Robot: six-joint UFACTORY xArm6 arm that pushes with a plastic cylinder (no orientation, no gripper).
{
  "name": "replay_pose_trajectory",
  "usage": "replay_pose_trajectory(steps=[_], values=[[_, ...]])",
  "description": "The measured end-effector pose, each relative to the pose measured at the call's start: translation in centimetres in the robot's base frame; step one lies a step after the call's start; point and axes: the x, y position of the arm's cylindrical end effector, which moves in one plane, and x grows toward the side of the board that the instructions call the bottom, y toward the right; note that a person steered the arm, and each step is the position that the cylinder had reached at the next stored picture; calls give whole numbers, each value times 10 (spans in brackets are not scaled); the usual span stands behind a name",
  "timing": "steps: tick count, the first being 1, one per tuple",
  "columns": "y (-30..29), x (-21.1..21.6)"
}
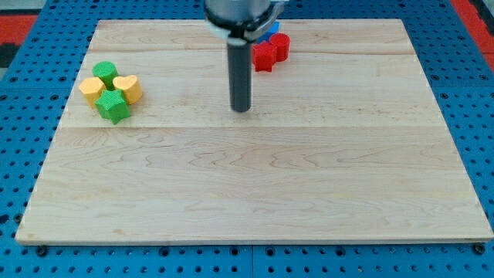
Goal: Push the green star right to the yellow heart
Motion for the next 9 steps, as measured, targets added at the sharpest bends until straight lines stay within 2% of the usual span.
replay_pose_trajectory(steps=[2, 3, 4, 5, 6, 7, 9], values=[[-95, 89], [-144, 111], [-182, 110], [-236, 91], [-263, 53], [-251, 31], [-188, -22]])
